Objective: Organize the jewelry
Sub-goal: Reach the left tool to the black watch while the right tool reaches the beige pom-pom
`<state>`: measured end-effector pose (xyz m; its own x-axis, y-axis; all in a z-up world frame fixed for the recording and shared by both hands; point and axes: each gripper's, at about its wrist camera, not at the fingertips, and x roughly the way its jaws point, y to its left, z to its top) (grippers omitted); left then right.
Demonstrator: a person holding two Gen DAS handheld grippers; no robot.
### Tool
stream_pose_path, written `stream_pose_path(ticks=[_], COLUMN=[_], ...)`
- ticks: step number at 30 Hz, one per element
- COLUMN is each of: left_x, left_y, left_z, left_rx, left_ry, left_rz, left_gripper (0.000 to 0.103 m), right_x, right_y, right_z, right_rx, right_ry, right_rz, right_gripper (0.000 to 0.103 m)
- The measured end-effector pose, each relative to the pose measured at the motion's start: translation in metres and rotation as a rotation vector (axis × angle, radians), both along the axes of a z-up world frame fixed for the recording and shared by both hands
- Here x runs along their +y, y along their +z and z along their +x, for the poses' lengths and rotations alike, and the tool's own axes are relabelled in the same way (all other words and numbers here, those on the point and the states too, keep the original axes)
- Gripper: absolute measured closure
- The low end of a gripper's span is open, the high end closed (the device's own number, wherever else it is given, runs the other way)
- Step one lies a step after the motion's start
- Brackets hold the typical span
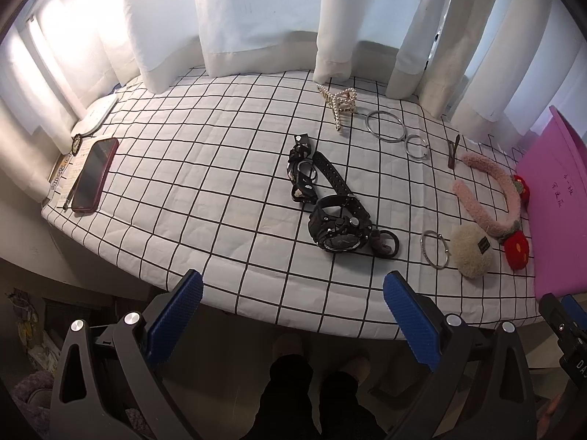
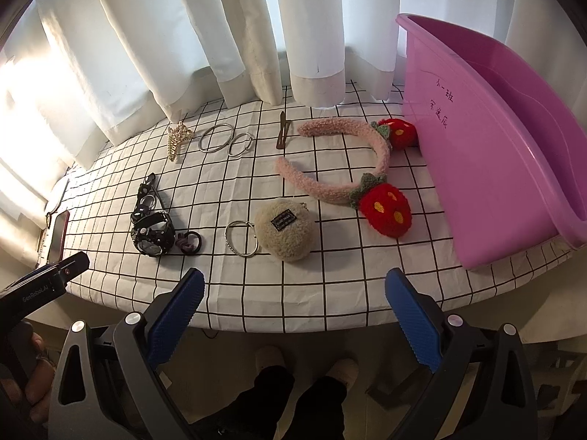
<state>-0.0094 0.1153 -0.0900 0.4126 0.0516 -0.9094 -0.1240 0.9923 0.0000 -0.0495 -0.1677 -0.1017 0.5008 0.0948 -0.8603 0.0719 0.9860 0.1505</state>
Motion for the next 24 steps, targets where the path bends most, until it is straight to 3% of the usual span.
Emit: stream_pose_path(ticks=[10, 24], left_x=[0.009, -0.022], left_y=[-0.044, -0.086], left_z=[0.024, 0.047], left_rx=[0.002, -0.086], left_ry=[-0.002, -0.111], left_rz=[-0.049, -0.029], left_gripper=[0.006, 0.006], right_x=[0.007, 0.019], right_y=[-0.040, -0.088], right_z=[0.013, 0.042], right_rx=[-0.006, -0.031], right_ry=[0.020, 0.024], right_rz=[0.001, -0.029], right_gripper=[0.009, 0.009])
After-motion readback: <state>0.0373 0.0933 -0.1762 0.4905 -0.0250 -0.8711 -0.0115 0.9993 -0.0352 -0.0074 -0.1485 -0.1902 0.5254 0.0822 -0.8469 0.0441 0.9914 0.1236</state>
